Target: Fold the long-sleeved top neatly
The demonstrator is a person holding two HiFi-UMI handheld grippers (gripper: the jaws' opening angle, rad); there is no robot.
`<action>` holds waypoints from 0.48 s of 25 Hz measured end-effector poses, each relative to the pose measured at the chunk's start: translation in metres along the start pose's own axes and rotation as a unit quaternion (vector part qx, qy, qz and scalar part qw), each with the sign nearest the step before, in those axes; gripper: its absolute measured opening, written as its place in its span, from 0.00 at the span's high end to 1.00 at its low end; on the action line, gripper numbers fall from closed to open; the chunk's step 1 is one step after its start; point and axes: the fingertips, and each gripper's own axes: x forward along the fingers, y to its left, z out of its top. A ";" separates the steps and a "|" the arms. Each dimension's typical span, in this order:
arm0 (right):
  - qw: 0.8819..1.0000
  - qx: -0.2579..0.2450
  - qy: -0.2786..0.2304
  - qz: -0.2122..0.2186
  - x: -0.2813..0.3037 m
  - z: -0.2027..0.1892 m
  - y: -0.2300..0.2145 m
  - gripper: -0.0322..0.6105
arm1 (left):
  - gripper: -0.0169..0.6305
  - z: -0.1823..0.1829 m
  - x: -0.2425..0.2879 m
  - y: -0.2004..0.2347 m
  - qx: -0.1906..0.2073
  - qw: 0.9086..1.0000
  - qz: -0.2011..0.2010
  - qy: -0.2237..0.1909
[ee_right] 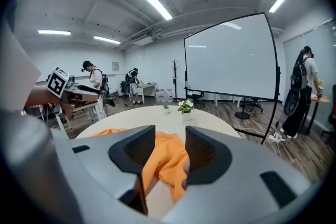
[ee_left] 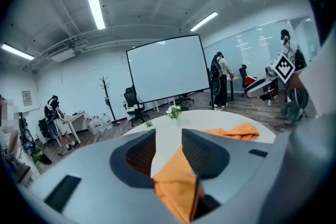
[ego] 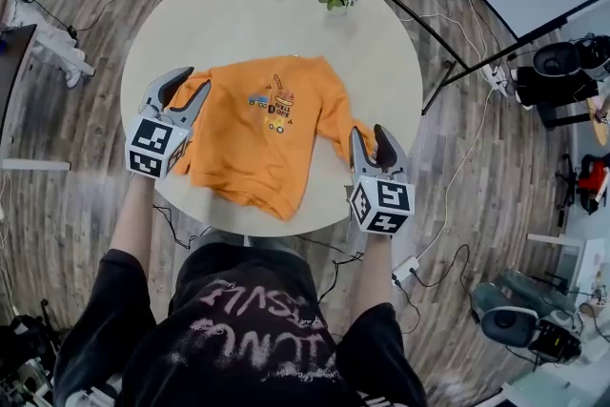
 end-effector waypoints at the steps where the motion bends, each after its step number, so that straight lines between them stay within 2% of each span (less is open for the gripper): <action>1: 1.000 -0.002 0.006 0.004 0.007 -0.001 -0.002 0.66 | 0.73 0.001 0.008 0.002 0.005 1.000 -0.004 0.002; 12: 0.998 -0.029 0.053 0.022 0.090 -0.004 -0.020 0.66 | 0.73 -0.010 0.112 0.018 0.073 0.994 -0.077 0.033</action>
